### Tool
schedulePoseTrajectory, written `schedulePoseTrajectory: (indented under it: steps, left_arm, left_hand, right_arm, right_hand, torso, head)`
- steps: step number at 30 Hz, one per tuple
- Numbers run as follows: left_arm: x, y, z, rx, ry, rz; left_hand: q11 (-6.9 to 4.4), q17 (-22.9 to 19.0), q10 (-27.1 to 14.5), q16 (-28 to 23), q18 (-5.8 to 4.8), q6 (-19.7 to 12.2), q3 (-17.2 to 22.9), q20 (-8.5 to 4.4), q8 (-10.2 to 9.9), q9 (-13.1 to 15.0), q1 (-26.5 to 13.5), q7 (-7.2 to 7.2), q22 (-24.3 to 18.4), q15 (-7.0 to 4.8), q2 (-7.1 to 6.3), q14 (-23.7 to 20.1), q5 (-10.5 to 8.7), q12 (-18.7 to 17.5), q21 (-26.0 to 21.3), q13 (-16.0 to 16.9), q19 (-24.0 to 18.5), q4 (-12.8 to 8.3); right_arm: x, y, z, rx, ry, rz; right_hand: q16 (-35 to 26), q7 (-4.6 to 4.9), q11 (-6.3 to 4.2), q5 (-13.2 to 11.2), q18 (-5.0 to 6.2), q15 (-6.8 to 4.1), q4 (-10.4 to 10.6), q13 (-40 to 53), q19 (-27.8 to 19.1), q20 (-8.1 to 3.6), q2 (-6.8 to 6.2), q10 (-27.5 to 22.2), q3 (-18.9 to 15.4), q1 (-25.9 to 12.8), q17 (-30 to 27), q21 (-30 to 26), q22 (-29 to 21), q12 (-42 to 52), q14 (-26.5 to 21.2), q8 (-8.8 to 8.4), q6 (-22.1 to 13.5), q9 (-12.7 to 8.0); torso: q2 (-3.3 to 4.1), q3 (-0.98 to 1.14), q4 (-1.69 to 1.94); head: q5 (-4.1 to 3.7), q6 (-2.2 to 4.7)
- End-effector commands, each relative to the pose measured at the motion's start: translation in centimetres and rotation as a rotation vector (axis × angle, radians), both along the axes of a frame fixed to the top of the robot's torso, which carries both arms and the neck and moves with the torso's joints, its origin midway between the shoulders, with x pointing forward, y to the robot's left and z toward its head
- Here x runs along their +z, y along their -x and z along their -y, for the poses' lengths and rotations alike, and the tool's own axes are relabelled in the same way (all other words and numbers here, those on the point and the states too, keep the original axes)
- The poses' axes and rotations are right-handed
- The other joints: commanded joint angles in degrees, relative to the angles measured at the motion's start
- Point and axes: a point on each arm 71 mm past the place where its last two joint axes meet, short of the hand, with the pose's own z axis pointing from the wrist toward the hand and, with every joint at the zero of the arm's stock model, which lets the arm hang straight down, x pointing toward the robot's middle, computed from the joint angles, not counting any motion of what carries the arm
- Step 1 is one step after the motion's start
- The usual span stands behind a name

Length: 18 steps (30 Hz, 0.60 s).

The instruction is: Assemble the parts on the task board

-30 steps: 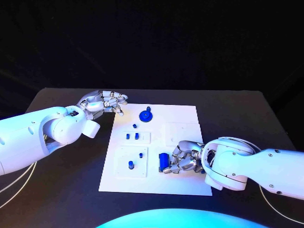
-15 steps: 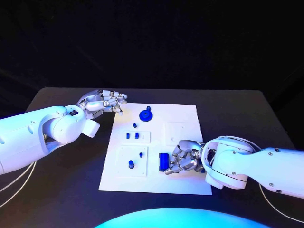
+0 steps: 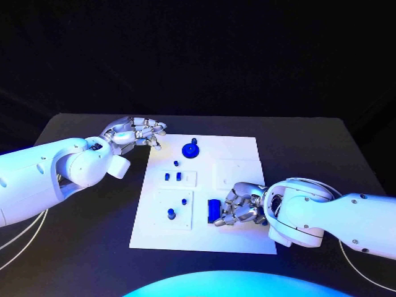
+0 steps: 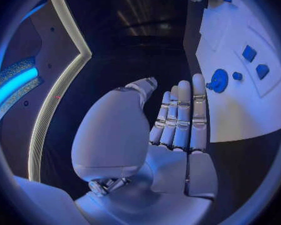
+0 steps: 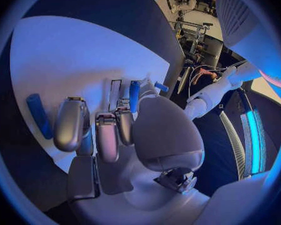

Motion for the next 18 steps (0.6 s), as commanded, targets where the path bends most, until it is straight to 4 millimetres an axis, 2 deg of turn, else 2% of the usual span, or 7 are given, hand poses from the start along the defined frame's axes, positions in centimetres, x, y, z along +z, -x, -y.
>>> schedulePoseTrajectory:
  steps: [1,3,9,18]
  left_arm:
    - [0.11,0.05,0.20,-0.015,0.013,0.003]
    - [0.12,0.05,0.20,-0.015,0.013,0.003]
    - [0.12,0.05,0.21,-0.015,0.014,0.003]
    - [0.11,0.05,0.15,-0.015,0.013,0.002]
  left_hand:
    - [0.01,-0.05,-0.37,0.12,0.79,-0.35,0.06,0.18,0.20,-0.10,0.46,1.42,-0.05,0.35,0.01,-0.24,0.07,0.32,-0.35,-0.09,0.42,0.34]
    - [0.01,-0.05,-0.37,0.12,0.79,-0.35,0.06,0.18,0.20,-0.10,0.46,1.42,-0.05,0.35,0.01,-0.24,0.07,0.32,-0.35,-0.09,0.42,0.34]
    - [0.01,-0.07,-0.39,0.14,0.78,-0.37,-0.01,0.19,0.27,-0.12,0.44,1.43,-0.11,0.36,0.02,-0.24,0.06,0.37,-0.44,-0.10,0.47,0.49]
    - [0.01,-0.07,-0.39,0.14,0.78,-0.37,-0.01,0.19,0.27,-0.12,0.44,1.43,-0.11,0.36,0.02,-0.24,0.06,0.37,-0.44,-0.10,0.47,0.49]
  right_arm:
    - [-0.07,-0.09,0.10,-0.010,-0.004,0.011]
    - [-0.07,-0.15,0.10,-0.014,-0.005,0.015]
    - [-0.08,-0.32,0.16,-0.021,-0.002,0.027]
    - [0.23,-0.06,0.05,-0.021,-0.018,0.044]
  right_hand:
    - [0.23,-0.11,-0.06,0.02,-0.67,-0.18,0.10,4.53,1.03,-0.33,0.62,0.57,0.28,-0.79,10.62,0.25,10.14,0.27,5.19,0.08,0.36,-0.09]
    - [0.23,-0.18,-0.13,0.04,-0.69,-0.24,0.09,4.55,1.07,-0.36,1.68,0.60,0.55,-1.41,10.63,0.39,10.17,0.26,5.20,0.14,0.41,-0.10]
    - [0.25,-0.35,-0.26,0.11,-0.71,-0.34,-0.10,4.69,1.13,-0.44,3.16,0.72,1.26,-1.40,10.70,0.56,10.20,0.35,5.21,0.21,0.40,-0.12]
    - [0.17,-0.49,-0.42,0.07,-0.63,-0.49,-0.66,4.63,1.01,-0.57,2.66,0.66,2.08,0.78,10.47,0.10,10.09,0.17,5.16,0.21,0.13,-0.16]
  torso:
    - [0.01,-0.01,0.01]
    - [0.01,-0.01,0.01]
    - [-0.02,-0.02,0.02]
    - [0.02,0.04,-0.01]
  head:
    - [0.01,0.01]
    - [0.01,0.01]
    - [-0.10,0.00]
    - [-0.07,0.11]
